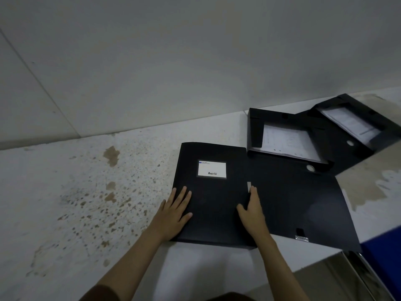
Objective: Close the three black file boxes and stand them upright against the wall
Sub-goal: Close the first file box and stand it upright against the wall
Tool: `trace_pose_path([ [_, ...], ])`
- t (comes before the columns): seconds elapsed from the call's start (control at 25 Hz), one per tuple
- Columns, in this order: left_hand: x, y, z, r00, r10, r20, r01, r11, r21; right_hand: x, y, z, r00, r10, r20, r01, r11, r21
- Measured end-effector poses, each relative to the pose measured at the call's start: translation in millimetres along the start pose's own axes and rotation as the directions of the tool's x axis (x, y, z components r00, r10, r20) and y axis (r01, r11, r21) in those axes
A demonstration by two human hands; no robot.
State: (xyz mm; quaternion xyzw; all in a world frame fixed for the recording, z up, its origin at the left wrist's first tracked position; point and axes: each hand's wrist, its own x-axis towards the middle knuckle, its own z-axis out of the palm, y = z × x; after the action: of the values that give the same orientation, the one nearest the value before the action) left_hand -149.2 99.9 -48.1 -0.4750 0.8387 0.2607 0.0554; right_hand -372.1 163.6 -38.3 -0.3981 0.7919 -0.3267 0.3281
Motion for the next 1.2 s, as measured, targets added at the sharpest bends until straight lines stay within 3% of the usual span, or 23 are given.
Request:
trace_pose_path([
  [0.12,0.3,-0.7,2.1,1.000,0.003,-0.014,-0.003,1.000,0.007,10.0,-1.4,13.1,0.996,-0.079,-0.039,0.062,0.946,-0.318],
  [0.24,-0.3,-1.4,3.6,0.999,0.017,-0.029,-0.016,1.000,0.011,13.9,2.4,24.6,0.982,-0.157,-0.103,0.082,0.851,-0.518],
  [0.52,-0.4,-2.0,10.0,0.997,-0.012,-0.074,0.010,1.000,-0.017,21.8,7.1,26.5,0.991,-0.128,-0.047,0.072,0.787,-0.613],
  [0.64,-3.8,3.2,7.6,0.995,-0.090,-0.032,0.082,0.976,-0.202,19.9,5.3,19.5,0.991,-0.134,0.016,0.122,0.837,-0.533],
  [0.76,-5.7,3.4,6.2,0.976,-0.217,0.002,0.180,0.804,-0.567,16.6,-2.1,11.0,0.994,-0.092,0.058,0.103,0.967,-0.233],
  [0.88,-11.4,-2.6,5.1,0.969,-0.238,-0.063,0.131,0.714,-0.688,14.2,-13.6,8.7,0.997,0.015,0.075,-0.017,1.000,0.025],
  [1.08,-50.9,-41.9,-5.9,0.928,-0.366,-0.075,0.137,0.521,-0.842,-1.1,-42.8,46.9,0.991,-0.076,0.110,0.058,0.986,0.158],
  [1.2,-90.5,-71.3,-14.7,0.852,-0.515,-0.095,0.133,0.389,-0.912,-11.2,-75.7,83.1,0.961,-0.201,0.190,0.159,0.964,0.213],
])
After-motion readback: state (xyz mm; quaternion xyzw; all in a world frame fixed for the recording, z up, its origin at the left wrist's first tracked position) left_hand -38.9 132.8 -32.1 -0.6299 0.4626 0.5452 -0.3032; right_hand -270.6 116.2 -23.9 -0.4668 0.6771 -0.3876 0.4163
